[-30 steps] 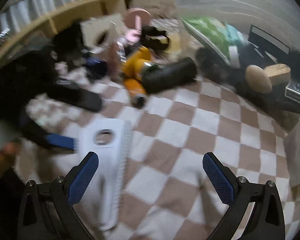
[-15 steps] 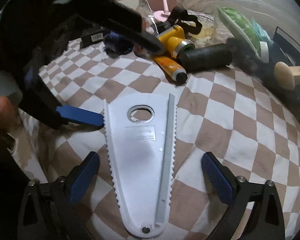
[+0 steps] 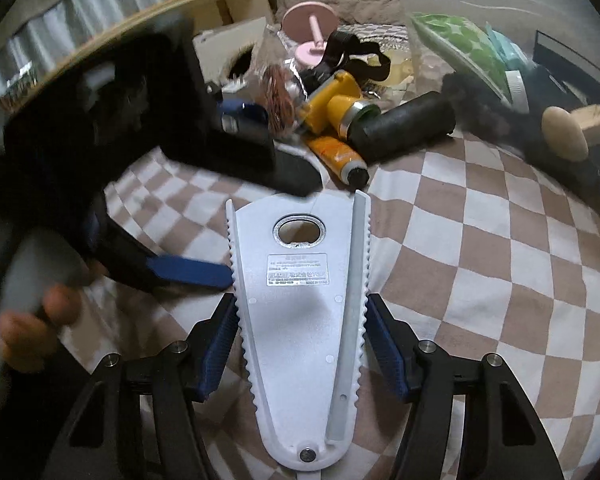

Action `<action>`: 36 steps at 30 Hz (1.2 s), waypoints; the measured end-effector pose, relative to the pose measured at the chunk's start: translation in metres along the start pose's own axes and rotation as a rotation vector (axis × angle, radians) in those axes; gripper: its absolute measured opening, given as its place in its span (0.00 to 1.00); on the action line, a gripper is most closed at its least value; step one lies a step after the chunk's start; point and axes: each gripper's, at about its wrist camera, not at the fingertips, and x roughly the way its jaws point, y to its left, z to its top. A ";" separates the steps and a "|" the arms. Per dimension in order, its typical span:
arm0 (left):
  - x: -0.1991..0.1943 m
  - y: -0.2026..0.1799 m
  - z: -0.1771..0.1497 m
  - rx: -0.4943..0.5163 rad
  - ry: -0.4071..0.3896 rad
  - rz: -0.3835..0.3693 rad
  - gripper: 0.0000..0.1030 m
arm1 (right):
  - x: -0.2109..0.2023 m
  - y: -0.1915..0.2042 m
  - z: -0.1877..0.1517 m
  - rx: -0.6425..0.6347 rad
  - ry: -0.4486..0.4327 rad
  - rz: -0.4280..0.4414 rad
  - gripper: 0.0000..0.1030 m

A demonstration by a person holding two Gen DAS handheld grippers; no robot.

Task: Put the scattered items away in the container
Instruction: 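Close the right tool on the scraper while the left tool holds it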

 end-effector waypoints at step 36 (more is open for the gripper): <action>0.004 -0.028 -0.018 0.160 0.032 -0.069 0.17 | -0.031 -0.003 -0.002 -0.020 -0.078 0.034 0.62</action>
